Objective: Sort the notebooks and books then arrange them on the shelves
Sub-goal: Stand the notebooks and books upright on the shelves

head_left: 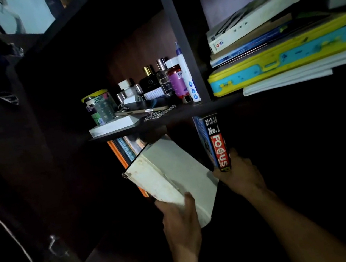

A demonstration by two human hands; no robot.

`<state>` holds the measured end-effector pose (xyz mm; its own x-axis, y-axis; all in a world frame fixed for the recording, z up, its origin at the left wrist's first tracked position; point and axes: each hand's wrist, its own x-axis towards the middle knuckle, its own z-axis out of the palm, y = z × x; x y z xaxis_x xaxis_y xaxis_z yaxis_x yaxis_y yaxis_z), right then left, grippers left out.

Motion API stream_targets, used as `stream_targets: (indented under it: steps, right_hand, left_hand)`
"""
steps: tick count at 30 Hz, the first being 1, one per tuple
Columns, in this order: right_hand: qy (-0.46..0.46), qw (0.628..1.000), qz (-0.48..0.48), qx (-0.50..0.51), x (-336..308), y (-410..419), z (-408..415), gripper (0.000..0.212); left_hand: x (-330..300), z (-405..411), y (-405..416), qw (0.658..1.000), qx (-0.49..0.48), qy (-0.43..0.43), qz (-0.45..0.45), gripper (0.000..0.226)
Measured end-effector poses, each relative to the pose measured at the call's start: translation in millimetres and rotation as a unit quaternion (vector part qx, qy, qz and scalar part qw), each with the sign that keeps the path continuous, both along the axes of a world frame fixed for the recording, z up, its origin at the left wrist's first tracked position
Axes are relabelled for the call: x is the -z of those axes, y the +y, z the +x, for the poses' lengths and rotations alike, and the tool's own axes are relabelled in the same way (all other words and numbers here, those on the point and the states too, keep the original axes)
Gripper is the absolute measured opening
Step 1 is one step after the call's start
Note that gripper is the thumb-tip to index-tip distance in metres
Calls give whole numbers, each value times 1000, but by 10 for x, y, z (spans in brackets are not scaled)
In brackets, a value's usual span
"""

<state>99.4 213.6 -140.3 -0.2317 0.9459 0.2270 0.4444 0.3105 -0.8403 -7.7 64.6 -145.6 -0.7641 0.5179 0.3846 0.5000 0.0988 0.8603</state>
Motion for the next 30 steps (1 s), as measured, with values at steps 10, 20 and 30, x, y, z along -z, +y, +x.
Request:
stream_targets:
  steps: [10, 20, 30]
  right_hand:
    - [-1, 1000, 9, 21, -13, 9, 48, 67]
    - [-3, 999, 36, 2, 41, 40, 17, 74]
    - [17, 998, 37, -38, 79, 49, 75, 78]
  left_hand:
    - [2, 159, 274, 963, 168, 186, -103, 60]
    - [-158, -364, 953, 941, 330, 15, -71, 63]
    - [-41, -340, 978, 967, 255, 8, -19, 80]
